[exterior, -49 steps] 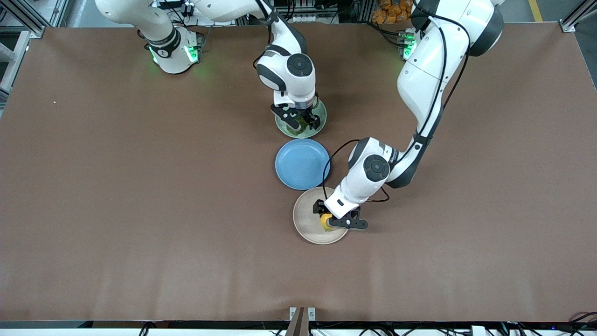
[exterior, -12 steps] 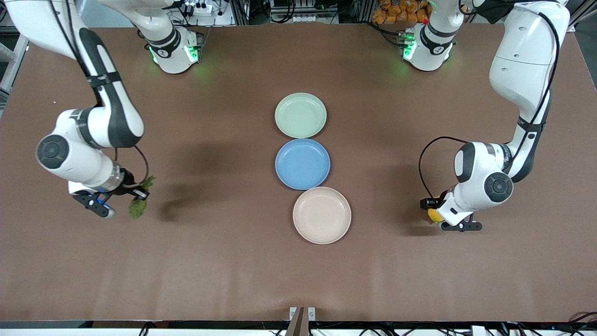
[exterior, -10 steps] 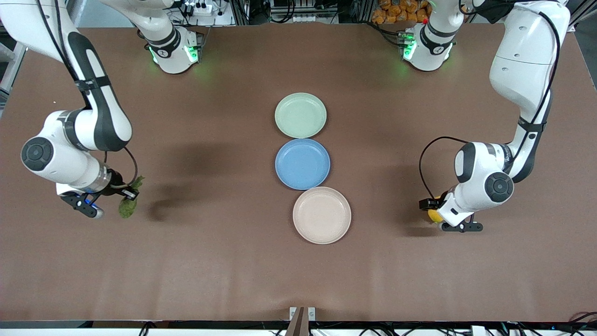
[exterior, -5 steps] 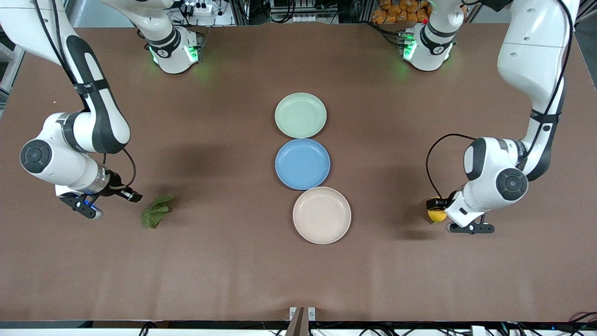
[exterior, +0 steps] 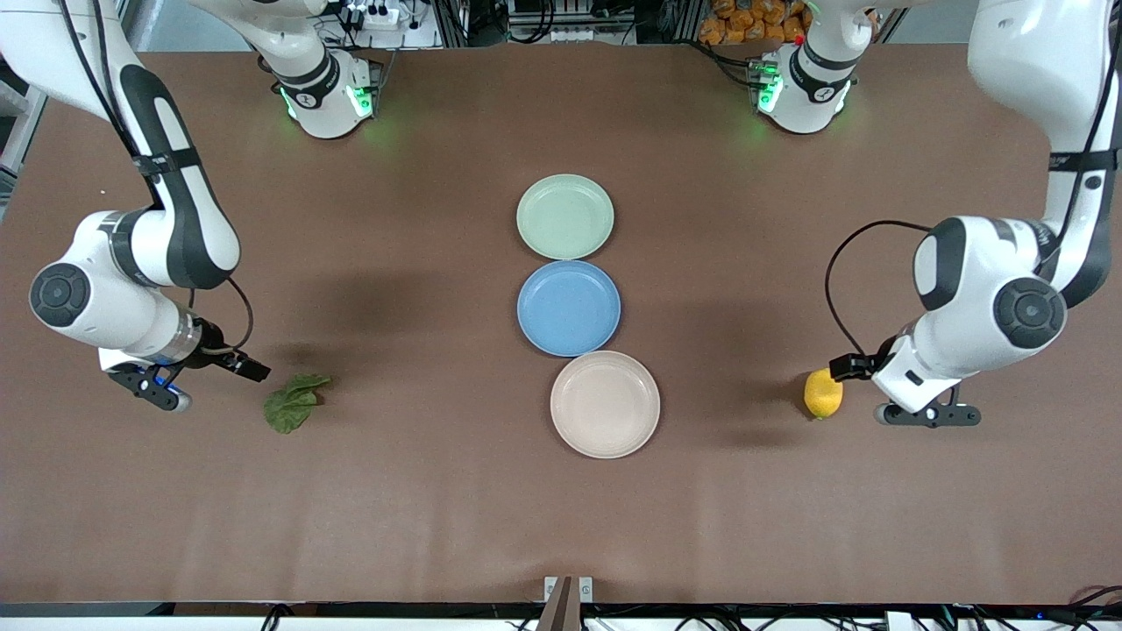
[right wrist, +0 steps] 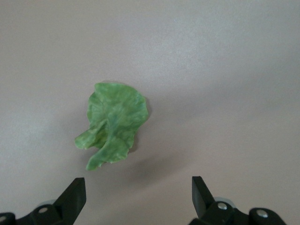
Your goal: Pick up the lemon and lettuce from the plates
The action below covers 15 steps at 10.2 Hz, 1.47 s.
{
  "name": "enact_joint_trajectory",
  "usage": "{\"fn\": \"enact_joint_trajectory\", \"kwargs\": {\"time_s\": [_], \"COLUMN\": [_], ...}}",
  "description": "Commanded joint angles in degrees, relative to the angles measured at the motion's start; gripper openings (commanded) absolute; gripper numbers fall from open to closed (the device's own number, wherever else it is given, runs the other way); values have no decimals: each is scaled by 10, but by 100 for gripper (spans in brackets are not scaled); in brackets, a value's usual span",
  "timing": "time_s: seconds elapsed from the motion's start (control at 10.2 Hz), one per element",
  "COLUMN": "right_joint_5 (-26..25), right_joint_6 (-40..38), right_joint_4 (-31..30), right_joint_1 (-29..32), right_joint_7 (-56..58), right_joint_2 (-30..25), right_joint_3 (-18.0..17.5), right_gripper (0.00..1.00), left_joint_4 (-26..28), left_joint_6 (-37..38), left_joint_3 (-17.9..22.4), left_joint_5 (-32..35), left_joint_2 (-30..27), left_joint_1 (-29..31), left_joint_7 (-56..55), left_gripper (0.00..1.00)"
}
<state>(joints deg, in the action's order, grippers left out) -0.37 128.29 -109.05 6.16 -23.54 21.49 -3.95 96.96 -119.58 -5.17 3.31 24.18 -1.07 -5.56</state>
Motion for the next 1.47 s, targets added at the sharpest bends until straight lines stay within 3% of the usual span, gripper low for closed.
{"fn": "enact_joint_trajectory", "kwargs": {"time_s": [0.0, 0.29, 0.49, 0.88, 1.18, 1.37], "right_joint_5": [-2, 0, 1, 2, 1, 1], "right_joint_6": [-37, -50, -99, -187, -272, -313], "right_joint_4": [-32, -114, -102, 25, 120, 172], "right_joint_1": [4, -16, -15, -17, -40, -47], "right_joint_7": [35, 85, 121, 143, 152, 169], "right_joint_2": [-66, -169, -210, -224, -225, -225], "right_joint_3": [-9, -10, -11, -8, -9, -9], "right_gripper": [100, 100, 100, 100, 100, 100], "left_joint_4": [9, -10, -67, -88, -134, -135], "left_joint_6": [41, 108, 194, 261, 321, 334], "left_joint_3": [-4, -4, -5, -9, -12, -9], "left_joint_5": [-26, -36, -35, -32, -34, -34], "left_joint_2": [-52, -105, -116, -178, -192, -213], "left_joint_1": [5, 12, 17, 18, 18, 19], "left_joint_7": [5, 5, 5, 5, 7, 35], "left_gripper": [100, 100, 100, 100, 100, 100]}}
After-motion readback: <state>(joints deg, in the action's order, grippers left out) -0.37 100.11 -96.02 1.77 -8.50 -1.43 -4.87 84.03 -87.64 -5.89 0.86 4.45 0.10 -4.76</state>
